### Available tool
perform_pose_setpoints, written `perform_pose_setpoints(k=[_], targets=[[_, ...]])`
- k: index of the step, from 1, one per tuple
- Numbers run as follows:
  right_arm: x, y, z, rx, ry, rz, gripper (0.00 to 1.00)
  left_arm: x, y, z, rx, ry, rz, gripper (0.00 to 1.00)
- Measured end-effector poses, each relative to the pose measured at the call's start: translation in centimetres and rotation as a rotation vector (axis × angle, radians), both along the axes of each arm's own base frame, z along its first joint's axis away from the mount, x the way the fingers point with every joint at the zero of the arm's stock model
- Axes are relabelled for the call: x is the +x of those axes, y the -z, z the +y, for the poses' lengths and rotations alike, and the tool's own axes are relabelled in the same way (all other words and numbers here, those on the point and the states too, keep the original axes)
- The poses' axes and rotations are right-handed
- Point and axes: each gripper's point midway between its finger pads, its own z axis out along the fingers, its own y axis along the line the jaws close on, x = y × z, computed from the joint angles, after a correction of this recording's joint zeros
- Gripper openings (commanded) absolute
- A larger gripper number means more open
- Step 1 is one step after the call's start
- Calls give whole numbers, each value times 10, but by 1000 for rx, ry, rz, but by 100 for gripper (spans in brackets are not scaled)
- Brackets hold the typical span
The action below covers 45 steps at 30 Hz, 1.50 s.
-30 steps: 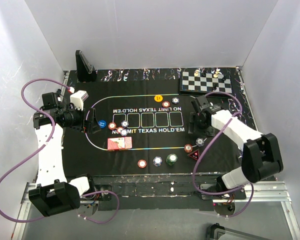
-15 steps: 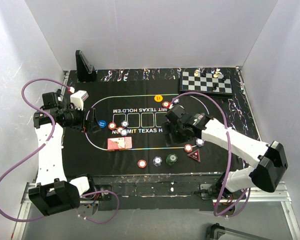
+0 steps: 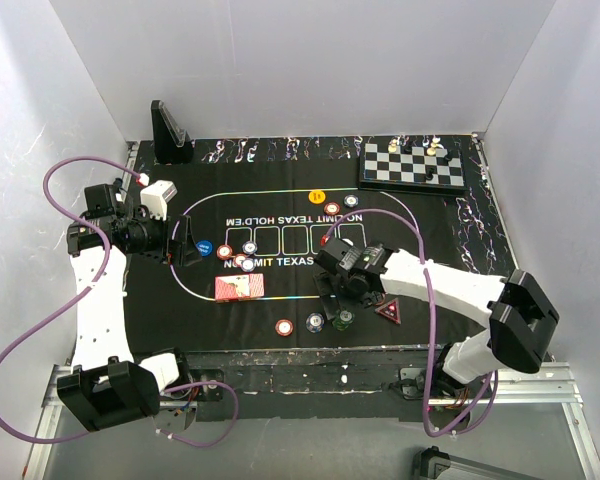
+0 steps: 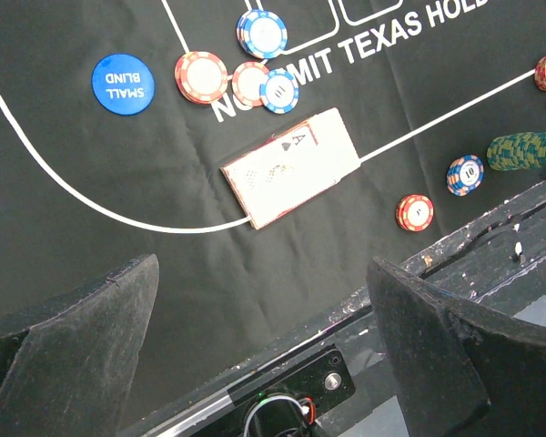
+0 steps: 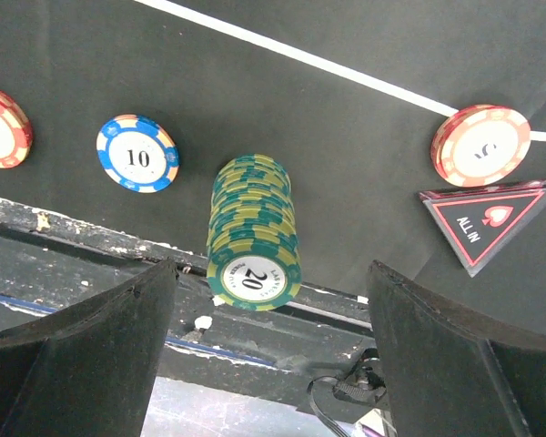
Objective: Distribute texas hold em gaming equipment
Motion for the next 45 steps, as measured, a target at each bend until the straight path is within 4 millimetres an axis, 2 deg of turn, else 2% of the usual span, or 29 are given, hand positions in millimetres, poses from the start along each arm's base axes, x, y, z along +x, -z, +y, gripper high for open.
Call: perform_pose_setpoints(k=[7,23,26,30,34,40,45], targets=[[-3,16,5,11,13,25,79,0,0,0,1,-1,-2,100],[-2,29,13,13,39,41,56,0,0,0,1,-1,-2,100],[-3,31,11,7,41,46,50,0,0,0,1,-1,-2,100],[-3,31,11,7,46,46,34,0,0,0,1,-1,-2,100],[-3,31,10,5,46,46,29,0,0,0,1,0,-3,100],[-3,26,8,-13,46,47,22,1,0,0,1,-1,-3,100],[5,0,19,13,36,24,21,1,0,0,2,0,-3,100]])
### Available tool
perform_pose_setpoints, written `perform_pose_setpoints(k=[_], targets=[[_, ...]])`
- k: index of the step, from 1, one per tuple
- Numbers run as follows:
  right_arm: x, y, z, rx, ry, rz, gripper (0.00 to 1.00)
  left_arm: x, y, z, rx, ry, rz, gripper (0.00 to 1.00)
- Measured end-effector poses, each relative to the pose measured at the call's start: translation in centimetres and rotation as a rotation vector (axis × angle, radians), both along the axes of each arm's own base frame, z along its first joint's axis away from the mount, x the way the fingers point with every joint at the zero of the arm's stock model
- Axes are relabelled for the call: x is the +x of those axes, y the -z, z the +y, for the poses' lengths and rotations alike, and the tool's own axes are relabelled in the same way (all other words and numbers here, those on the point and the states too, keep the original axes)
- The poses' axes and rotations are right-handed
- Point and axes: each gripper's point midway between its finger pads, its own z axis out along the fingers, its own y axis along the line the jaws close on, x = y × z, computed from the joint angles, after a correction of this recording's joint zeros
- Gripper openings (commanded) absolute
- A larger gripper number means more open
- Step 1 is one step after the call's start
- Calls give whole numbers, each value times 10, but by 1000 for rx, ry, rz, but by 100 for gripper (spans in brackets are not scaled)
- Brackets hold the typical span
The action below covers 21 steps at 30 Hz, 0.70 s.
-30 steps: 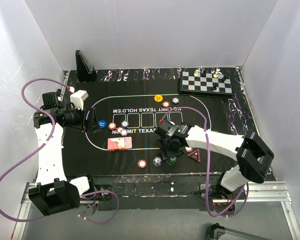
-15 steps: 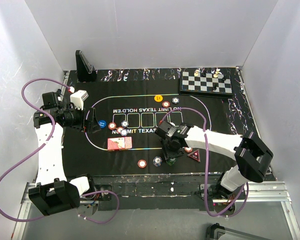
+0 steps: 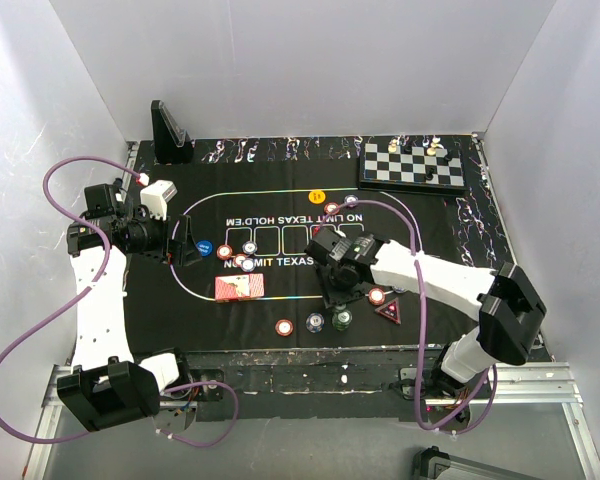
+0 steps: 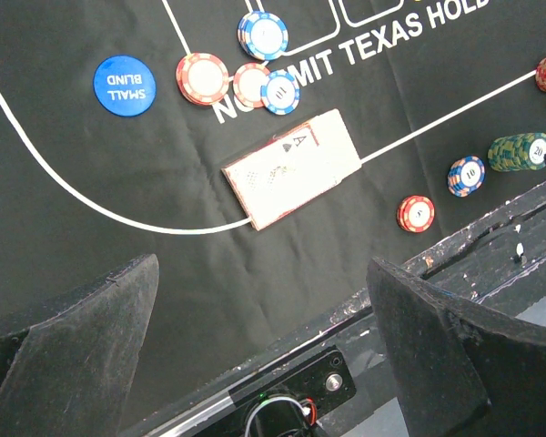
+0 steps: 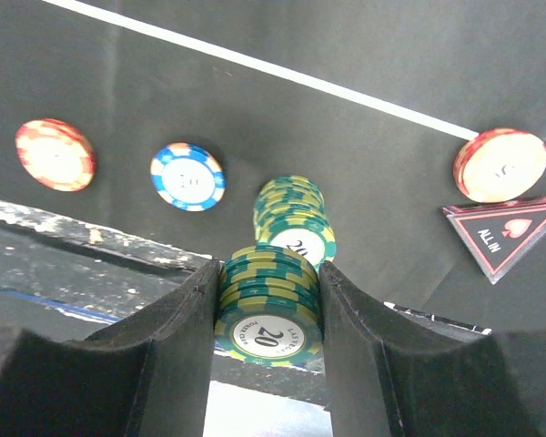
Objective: Distribute texas hold em gaming equipment
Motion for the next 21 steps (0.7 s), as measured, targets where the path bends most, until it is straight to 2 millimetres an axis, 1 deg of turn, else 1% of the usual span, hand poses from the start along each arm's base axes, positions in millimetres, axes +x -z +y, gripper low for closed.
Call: perform_pose_setpoints(k=[3,7,9,12,15,16,18,19,21], targets=[[9,-21,12,26,-14,-25,20,1,0,0,1,0,-4,100],[26,-39,33,30,-46,-50,20,3,2,1,1,0,-7,100],[37,-44,48,22,-66,-58,20,4,5,1,-1,-3,-6,100],[62,-51,84,25,-98,-80,19,5,11,0,-12,-7,12,100],[92,-50,124,39,-129,-109,18,8,16,1,-19,-10,26,100],[100,-48,133,44,-134,-115,18,9,17,1,-20,-11,27,100],[115,-42,154,55,-147,-121,18,10,19,1,-20,-12,28,100],[125,-34,165,62,-151,-122,18,10,19,1,-20,-11,26,100],[134,-23,171,61,-146,-110,18,12,18,1,-18,-11,19,100]])
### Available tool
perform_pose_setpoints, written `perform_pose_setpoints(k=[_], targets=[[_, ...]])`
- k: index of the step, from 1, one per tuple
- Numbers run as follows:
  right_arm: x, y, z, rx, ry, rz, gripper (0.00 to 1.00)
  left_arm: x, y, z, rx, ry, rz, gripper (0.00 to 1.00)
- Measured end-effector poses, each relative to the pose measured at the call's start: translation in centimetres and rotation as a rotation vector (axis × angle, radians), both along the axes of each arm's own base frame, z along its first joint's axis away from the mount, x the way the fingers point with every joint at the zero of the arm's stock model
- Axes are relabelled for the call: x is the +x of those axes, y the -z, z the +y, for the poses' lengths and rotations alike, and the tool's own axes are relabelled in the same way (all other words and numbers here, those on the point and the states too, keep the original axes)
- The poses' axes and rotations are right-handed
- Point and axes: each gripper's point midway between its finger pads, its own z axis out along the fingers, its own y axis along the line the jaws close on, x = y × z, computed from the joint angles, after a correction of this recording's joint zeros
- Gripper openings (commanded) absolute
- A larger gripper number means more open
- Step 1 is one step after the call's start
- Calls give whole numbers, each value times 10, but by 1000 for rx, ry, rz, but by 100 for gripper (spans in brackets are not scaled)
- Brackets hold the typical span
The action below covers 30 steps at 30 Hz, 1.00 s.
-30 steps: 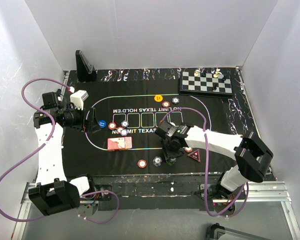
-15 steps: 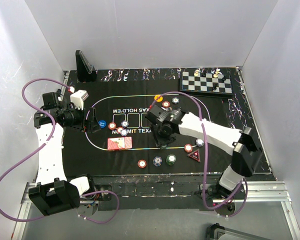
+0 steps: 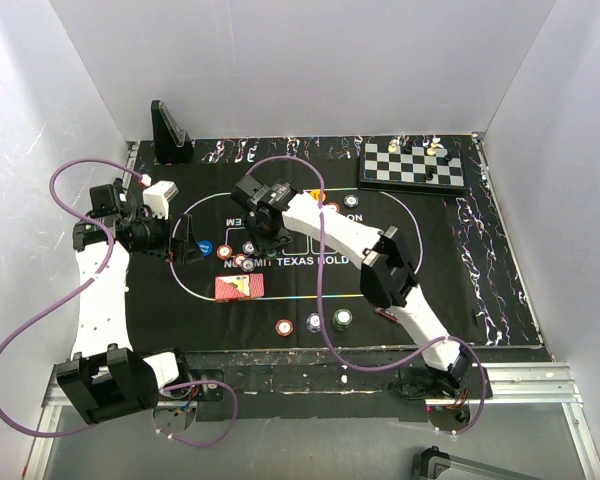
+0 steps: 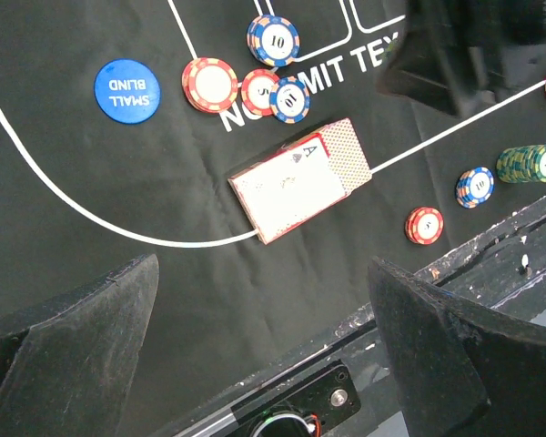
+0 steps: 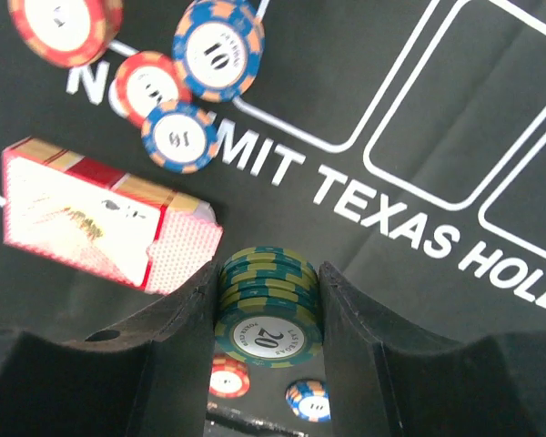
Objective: Distribute texas hold em gaming equipment
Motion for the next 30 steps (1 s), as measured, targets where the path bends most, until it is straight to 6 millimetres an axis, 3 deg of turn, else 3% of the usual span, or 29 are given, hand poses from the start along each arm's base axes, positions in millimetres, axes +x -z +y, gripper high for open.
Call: perform_pose_setpoints(k=[4,10,15,21,30], targets=[[14,34,2,-19,19,57,18,3,1,1,-3,1,0,100],[26,65,8,-15,34,107,19,7,7,1,-13,3,17,100],[23,73,15,-2,28,131,29,8,7,1,-16,6,12,100],[18,76,23,22,27,147,34,9,7,1,-17,7,11,100],[14,77,33,56,19,165,55,6,13,1,-16,13,25,100]])
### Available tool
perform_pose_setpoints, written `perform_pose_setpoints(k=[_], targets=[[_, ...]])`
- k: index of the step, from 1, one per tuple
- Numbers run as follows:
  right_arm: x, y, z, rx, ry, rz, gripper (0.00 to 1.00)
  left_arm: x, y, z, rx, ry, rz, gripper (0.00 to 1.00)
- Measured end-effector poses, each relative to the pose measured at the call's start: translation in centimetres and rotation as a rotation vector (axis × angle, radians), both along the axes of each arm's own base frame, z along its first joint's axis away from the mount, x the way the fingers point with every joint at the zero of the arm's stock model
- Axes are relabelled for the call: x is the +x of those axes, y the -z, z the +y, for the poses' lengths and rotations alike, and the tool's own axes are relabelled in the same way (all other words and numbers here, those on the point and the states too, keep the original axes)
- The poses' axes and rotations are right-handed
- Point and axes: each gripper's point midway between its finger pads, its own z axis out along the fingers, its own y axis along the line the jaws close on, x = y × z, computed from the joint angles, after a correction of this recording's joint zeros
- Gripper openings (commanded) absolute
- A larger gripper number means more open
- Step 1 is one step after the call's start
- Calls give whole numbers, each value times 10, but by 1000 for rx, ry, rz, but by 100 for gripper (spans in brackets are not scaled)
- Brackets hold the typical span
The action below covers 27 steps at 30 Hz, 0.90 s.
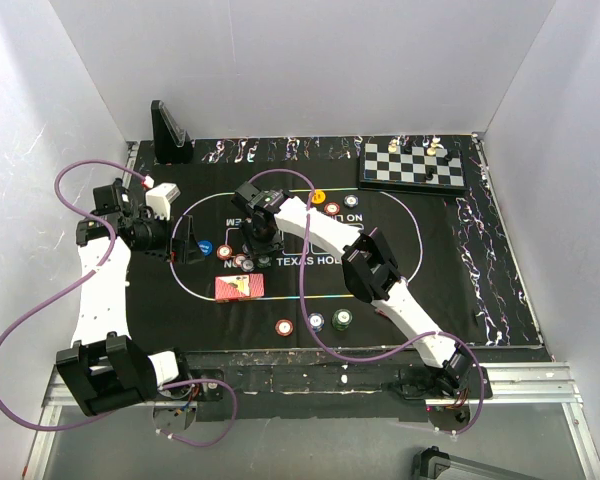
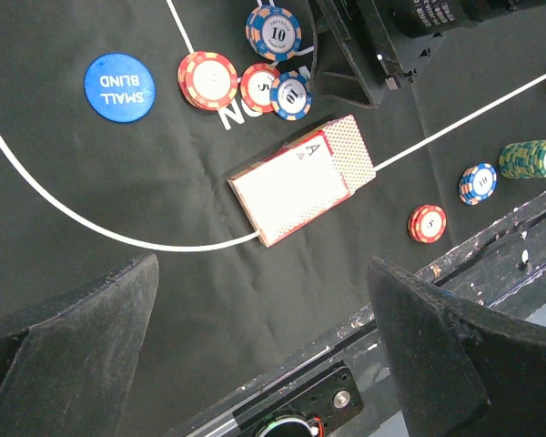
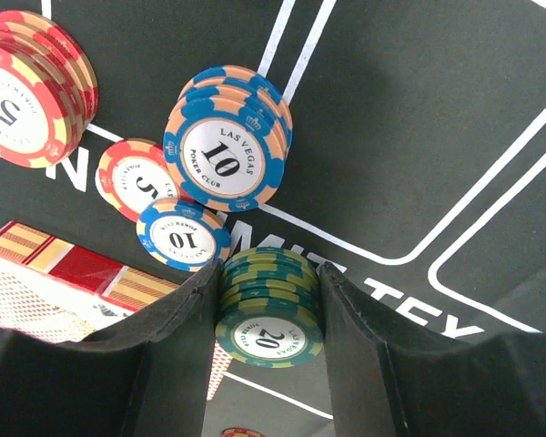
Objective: Distribute texas hold em gaming equipment
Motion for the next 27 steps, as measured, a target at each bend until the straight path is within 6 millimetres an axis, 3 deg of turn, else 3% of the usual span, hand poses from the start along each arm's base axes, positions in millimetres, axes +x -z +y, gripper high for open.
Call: perform_pose_setpoints(k=[4,15,19,22,27], targets=[[-1,0,2,9,-1,5,64,-2,3,0,0,2,8,100],[-2,-3,5,22,-11,3,70,-2,3,0,0,2,8,100],[-1,-7,-6,-13,-14,-29,73,-2,3,1,2,-1,6,100],[-6,-26,-25,-39,-15,-59,77,-2,2,2,3,-2,4,100],[-28,-93,-70,-16,-12,-137,81,-4,2,1,3,-3,3,100]])
